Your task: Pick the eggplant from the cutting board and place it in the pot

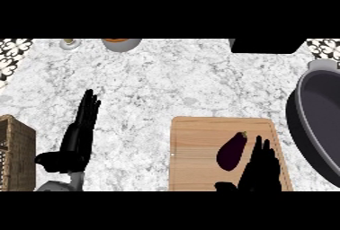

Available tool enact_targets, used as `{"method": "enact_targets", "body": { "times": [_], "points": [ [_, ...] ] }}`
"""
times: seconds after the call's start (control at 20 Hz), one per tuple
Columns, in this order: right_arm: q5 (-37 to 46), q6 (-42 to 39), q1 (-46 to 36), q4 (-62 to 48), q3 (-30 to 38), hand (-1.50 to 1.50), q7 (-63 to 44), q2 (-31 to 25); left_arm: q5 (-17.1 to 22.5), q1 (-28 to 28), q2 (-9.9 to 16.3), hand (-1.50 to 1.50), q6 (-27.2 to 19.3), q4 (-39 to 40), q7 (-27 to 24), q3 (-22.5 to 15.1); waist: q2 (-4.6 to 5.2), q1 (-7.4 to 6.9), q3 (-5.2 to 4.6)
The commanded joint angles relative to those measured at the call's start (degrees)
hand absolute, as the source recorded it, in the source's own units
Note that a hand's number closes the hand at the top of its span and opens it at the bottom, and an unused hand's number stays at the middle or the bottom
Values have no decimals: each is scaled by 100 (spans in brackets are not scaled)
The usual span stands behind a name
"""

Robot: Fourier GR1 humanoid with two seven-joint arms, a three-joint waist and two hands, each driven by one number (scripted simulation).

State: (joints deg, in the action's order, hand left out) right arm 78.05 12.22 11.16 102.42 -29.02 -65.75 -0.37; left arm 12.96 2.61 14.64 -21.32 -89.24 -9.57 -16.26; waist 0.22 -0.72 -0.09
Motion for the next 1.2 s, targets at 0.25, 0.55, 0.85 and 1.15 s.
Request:
{"method": "enact_targets", "body": {
  "times": [0.25, 0.55, 0.85, 1.15],
  "points": [
    [-336, -6, -554, -688, 8, -150, -933, 35, -165, -91, -104, 0, -29, -118, 138, 104, -24, 50, 10],
    [-341, 526, -493, -1167, 108, -150, -694, 35, -14, -301, 4, 0, 370, 1, -162, 356, -24, 59, 8],
    [-635, 798, -1231, -1936, 165, -150, -963, 35, -183, 238, -317, 0, 183, 238, 151, 333, -12, 53, 11],
    [286, 580, -988, -1699, 531, 150, -230, -71, -154, -21, -233, 0, 498, 240, -120, 509, -25, 87, 8]
  ]
}}
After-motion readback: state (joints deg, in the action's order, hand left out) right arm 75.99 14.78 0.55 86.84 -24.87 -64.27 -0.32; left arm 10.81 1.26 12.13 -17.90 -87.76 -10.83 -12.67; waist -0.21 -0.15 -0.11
